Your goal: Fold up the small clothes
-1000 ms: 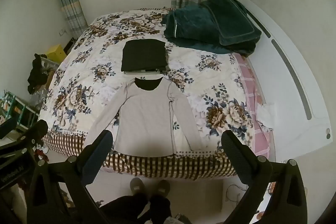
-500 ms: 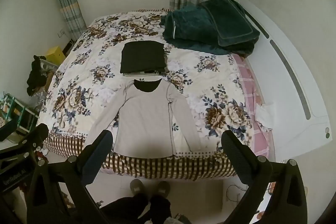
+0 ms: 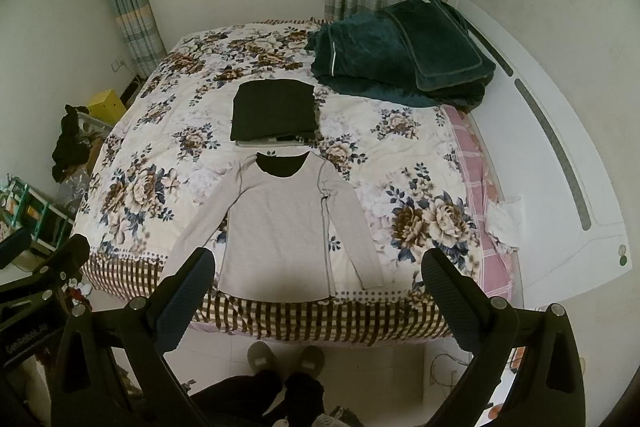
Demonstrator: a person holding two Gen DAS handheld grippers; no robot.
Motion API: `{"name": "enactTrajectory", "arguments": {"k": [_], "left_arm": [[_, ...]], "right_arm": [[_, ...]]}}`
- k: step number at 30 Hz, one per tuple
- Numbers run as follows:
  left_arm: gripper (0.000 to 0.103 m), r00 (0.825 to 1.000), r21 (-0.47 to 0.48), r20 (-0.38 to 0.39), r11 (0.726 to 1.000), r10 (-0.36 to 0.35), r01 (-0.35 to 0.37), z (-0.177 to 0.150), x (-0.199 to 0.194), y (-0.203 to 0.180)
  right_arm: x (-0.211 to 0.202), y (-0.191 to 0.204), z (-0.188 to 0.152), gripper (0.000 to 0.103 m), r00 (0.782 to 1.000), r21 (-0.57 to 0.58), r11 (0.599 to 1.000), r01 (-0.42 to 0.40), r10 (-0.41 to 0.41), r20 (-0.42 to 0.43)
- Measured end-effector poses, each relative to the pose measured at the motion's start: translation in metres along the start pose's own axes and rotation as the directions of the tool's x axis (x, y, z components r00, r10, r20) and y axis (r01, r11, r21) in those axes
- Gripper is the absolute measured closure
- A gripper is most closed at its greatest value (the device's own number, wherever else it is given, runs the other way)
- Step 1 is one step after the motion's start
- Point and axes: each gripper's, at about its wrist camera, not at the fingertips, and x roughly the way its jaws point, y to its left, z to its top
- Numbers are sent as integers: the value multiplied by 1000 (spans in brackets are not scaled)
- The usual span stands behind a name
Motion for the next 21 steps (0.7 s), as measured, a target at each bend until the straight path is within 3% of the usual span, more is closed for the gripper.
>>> {"name": "enactTrajectory", "arguments": {"k": [21], "left_arm": [[0, 1000, 1, 12, 1000, -5, 5, 10, -4, 2]], "right_arm": [[-3, 1, 2, 0, 1000, -1, 1000, 3, -3, 6]]}}
